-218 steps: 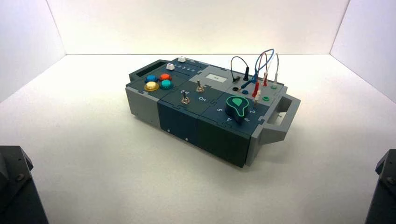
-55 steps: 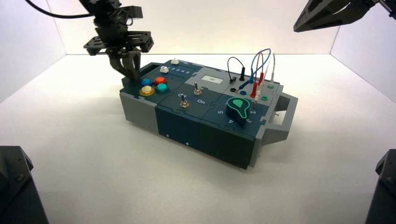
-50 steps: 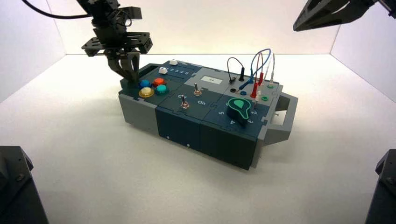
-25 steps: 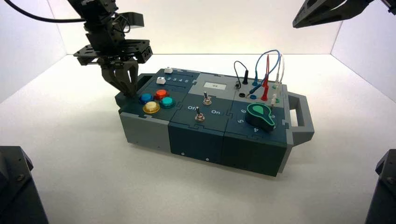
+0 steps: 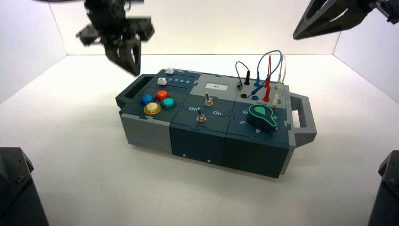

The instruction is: Move the box to the left.

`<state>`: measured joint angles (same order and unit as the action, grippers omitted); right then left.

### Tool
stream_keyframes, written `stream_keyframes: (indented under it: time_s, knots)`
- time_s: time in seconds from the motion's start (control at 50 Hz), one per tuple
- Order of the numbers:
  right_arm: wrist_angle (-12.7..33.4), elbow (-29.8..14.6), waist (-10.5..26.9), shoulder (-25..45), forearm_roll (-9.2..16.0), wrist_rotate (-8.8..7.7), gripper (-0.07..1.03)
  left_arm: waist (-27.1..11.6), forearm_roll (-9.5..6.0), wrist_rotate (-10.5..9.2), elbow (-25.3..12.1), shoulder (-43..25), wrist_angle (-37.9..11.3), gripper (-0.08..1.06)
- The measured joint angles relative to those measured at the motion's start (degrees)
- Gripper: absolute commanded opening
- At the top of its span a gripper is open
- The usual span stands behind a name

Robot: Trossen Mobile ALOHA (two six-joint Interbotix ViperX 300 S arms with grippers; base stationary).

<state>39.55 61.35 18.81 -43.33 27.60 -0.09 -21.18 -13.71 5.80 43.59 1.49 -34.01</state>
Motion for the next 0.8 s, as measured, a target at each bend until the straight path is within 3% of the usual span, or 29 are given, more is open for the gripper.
stream_keyframes:
  time_s: [0.14, 0.42, 0.66, 0.8]
  knots:
    - [2.7, 0.1, -1.0, 0.7, -1.4, 0.70, -0.02, 0.0, 0.00, 0.00, -1.8, 3.6, -1.3, -0.03]
    - [10.7, -0.1, -8.6, 3.5, -3.0, 1.05, -0.02, 0.0, -0.35, 0.09, -2.4, 9.8, -2.1, -0.03]
    - [18.5, -1.1, -8.8, 8.7, -3.2, 3.08, -0.02, -0.1, -0.35, 0.18, -3.3, 13.4, -2.2, -0.03]
    - [19.6, -1.1, -8.9, 11.0, -4.0, 4.31, -0.02, 0.0, -0.35, 0.35, -4.0, 15.0, -2.5, -0.03]
